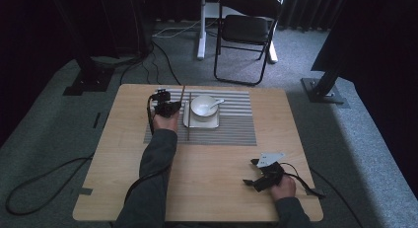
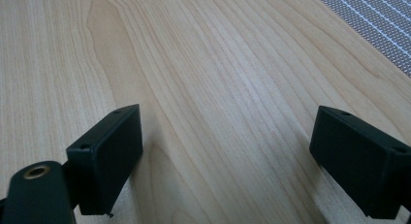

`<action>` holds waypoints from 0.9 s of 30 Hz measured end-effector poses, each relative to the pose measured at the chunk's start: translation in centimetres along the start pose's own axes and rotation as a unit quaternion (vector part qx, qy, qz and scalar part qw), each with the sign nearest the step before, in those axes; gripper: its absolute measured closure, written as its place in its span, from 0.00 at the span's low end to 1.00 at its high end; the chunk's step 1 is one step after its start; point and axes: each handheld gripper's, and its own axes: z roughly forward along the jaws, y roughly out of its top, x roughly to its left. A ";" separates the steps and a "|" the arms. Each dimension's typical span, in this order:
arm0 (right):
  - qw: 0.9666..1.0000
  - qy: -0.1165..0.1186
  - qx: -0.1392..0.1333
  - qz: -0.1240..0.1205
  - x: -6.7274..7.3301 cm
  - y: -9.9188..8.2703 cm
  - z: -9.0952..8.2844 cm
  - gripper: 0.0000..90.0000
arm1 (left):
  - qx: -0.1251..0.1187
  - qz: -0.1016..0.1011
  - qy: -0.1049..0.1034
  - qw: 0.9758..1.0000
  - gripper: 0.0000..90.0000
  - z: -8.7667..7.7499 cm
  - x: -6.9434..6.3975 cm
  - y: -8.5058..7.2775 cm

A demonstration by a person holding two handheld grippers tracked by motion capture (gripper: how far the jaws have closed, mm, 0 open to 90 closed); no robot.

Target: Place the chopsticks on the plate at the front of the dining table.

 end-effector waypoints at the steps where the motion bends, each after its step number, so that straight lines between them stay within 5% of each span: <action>1: 1.000 0.000 0.000 0.000 0.0 0.0 0.0 0.12 | 0.001 0.001 0.000 1.000 0.93 0.1 -0.1 0.1; 27: 1.000 0.000 0.000 0.000 0.0 0.0 0.0 0.12 | 0.009 -0.018 -0.001 1.000 0.93 2.3 -0.1 0.3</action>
